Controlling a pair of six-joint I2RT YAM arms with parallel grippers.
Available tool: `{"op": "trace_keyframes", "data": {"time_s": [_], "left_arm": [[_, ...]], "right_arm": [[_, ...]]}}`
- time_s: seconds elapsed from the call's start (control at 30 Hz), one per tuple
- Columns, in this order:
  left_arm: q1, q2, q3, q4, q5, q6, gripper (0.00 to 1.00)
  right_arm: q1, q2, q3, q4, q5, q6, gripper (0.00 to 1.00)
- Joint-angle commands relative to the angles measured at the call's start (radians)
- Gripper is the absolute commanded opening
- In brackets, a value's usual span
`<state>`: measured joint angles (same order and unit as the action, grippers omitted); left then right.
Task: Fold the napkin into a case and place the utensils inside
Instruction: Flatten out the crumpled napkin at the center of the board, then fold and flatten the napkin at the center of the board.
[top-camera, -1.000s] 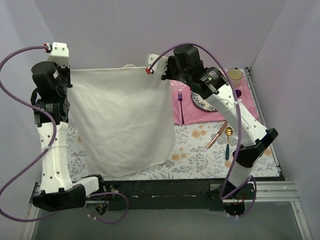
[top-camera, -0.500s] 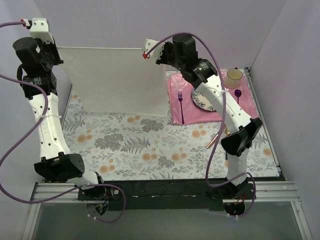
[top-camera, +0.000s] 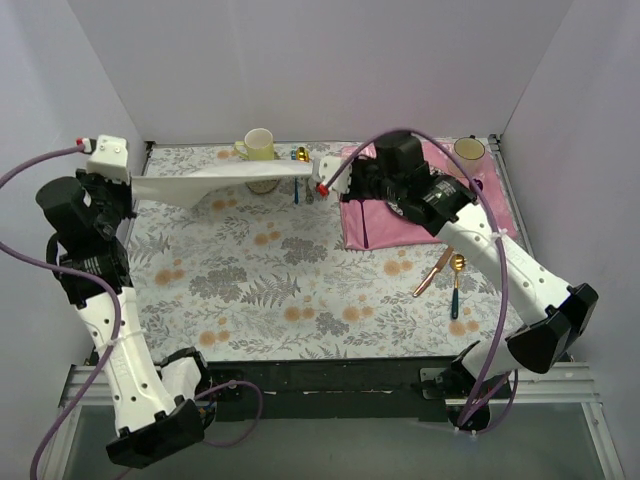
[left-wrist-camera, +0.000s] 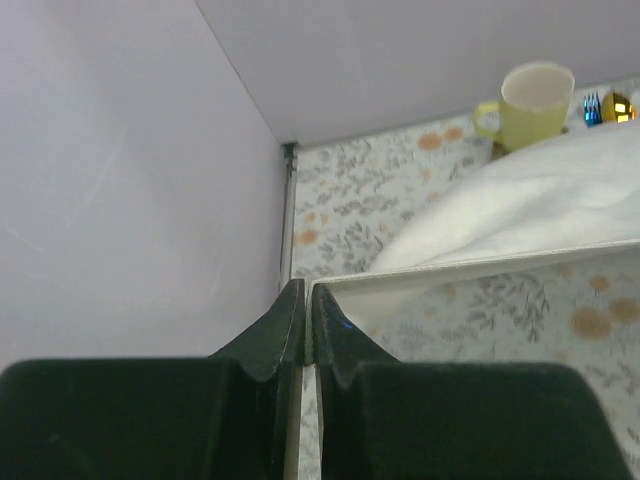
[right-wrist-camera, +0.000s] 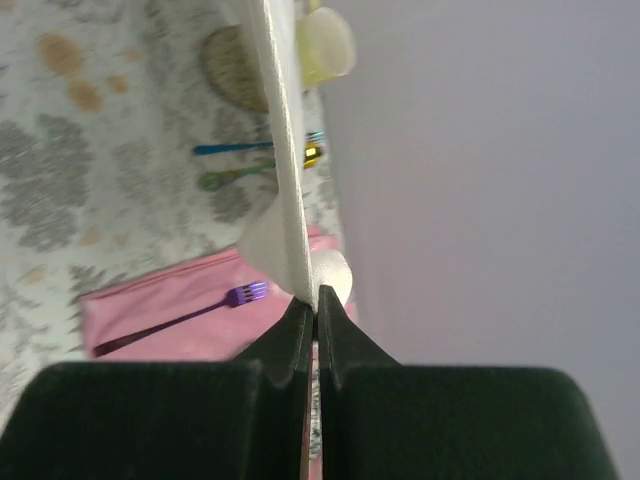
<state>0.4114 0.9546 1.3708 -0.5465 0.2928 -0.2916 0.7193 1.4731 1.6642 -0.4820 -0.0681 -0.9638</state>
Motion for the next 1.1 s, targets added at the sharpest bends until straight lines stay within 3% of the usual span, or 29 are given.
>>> {"op": "trace_keyframes", "data": {"time_s": [0.0, 0.43, 0.53, 0.8, 0.97, 1.07], "left_arm": [[0.029, -0.045, -0.102, -0.183, -0.017, 0.212, 0.00], [0.029, -0.045, -0.221, -0.835, 0.111, 0.703, 0.00], [0.029, -0.117, -0.297, -0.843, 0.098, 0.730, 0.00], [0.029, -0.102, -0.407, -0.842, 0.111, 0.741, 0.00], [0.029, -0.025, -0.372, -0.834, 0.203, 0.694, 0.00], [0.029, 0.059, -0.317, -0.787, 0.229, 0.594, 0.00]], "right_arm": [[0.015, -0.072, -0.202, -0.110, -0.051, 0.036, 0.01], [0.141, -0.197, -0.515, -0.316, -0.190, 0.089, 0.01], [0.169, -0.220, -0.569, -0.334, -0.216, 0.114, 0.01], [0.218, -0.270, -0.679, -0.362, -0.266, 0.143, 0.01], [0.204, -0.195, -0.595, -0.322, -0.243, 0.169, 0.01], [0.115, -0.096, -0.457, -0.319, -0.259, 0.186, 0.01]]}}
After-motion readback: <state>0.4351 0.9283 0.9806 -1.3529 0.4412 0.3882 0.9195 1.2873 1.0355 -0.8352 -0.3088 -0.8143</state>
